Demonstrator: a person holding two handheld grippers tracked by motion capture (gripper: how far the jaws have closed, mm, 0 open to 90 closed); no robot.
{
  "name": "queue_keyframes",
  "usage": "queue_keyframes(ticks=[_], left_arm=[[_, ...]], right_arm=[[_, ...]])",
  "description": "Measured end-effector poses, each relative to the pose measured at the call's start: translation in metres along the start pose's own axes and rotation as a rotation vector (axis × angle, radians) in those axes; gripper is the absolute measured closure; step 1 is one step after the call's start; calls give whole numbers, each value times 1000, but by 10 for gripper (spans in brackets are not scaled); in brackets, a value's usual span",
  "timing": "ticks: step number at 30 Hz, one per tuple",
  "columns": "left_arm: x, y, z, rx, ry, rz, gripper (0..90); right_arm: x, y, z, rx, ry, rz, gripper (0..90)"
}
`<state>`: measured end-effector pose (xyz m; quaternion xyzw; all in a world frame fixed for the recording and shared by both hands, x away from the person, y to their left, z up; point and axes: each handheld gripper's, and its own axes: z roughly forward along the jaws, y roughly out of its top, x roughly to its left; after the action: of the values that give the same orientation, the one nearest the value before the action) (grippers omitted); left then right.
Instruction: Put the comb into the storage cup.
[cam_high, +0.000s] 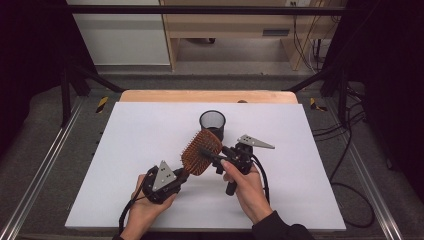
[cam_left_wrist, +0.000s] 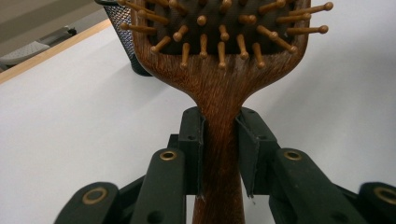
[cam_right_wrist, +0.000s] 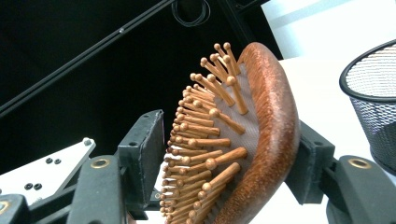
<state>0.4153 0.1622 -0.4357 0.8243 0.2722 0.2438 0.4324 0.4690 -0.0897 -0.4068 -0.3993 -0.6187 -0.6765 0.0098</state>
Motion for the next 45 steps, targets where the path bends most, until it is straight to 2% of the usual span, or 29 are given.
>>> queue_keyframes(ticks=[13,25,30,37,42,45], left_arm=[[0,2,-4,-32,-1,-24,731],[2,2,-5,-71,5,-67,731],[3,0,-4,-83,10,-82,730],[3,-1,-4,-102,15,-97,719],[3,-1,-4,-119,26,-112,652],[2,-1,-4,-107,35,-120,540]], right_arm=[[9,5,2,-17,15,1,469],[31,13,9,-11,-18,-86,532],[35,15,12,-7,-25,-117,540],[38,16,13,-7,-32,-134,547],[37,17,12,-12,-43,-131,547],[34,20,9,-26,-53,-128,546]])
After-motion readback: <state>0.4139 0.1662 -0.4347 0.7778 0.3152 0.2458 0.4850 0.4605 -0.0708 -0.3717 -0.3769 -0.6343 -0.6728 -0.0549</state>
